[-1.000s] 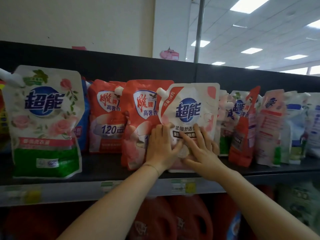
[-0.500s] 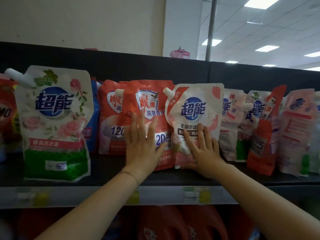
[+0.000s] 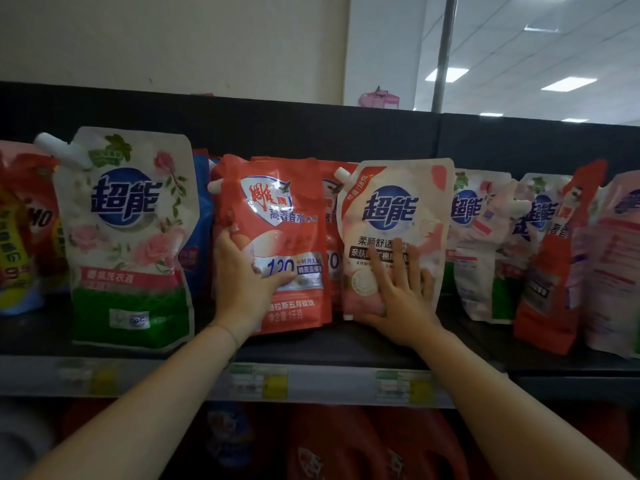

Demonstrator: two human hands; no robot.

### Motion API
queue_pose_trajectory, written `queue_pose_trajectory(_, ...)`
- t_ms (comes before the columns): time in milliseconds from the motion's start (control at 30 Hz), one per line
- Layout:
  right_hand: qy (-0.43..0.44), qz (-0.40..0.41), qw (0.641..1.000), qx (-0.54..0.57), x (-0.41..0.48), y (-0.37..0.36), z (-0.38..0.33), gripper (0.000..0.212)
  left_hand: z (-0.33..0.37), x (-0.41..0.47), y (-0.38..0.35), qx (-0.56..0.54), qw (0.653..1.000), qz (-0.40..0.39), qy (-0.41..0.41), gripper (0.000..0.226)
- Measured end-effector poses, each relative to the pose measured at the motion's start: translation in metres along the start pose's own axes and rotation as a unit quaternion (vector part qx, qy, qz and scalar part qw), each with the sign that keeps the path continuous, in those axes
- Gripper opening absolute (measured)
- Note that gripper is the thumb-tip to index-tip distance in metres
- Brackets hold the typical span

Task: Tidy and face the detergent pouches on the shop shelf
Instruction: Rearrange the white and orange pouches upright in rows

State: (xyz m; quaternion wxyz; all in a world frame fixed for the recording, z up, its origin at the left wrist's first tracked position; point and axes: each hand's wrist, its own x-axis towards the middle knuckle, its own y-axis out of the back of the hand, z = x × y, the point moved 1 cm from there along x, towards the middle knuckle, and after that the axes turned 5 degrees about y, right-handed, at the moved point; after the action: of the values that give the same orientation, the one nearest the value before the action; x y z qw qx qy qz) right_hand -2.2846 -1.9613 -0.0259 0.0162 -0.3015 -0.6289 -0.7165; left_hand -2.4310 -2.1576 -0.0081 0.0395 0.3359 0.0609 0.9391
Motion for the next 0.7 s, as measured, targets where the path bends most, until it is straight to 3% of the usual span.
queue_pose_trajectory(133,-0.005,0.027,0.999,0.024,-0.002,-0.002,0.001,0.122,-0.009,0.003,0.016,0.111,0.990,0.045,-0.079,0.128)
queue_pose_trajectory(233,0.004,0.060,0.996,0.072,-0.001,-0.003,0.001,0.109,0.004,0.005,0.018,0.246,0.951,0.060,-0.175,0.126)
queue_pose_trajectory(367,-0.072,0.201,0.957,0.195,-0.002,0.003,0.000,0.089,0.019,-0.009,0.007,0.388,0.894,-0.053,-0.220,0.103)
queue_pose_trajectory(500,-0.091,0.198,0.972,0.090,-0.001,0.003,0.002,0.087,0.006,-0.018,-0.001,0.503,0.821,-0.142,-0.230,0.105)
queue_pose_trajectory(567,-0.104,0.199,0.972,0.067,0.001,0.000,0.002,0.087,0.004,-0.019,0.001,0.481,0.848,-0.107,-0.194,0.115)
queue_pose_trajectory(633,-0.102,0.225,0.968,0.034,0.004,0.001,-0.002,0.089,0.007,-0.019,0.005,0.373,0.917,-0.055,-0.128,0.119)
queue_pose_trajectory(700,-0.021,0.233,0.972,-0.029,0.007,0.007,-0.013,0.097,0.008,-0.021,0.008,0.279,0.956,0.005,-0.087,0.116)
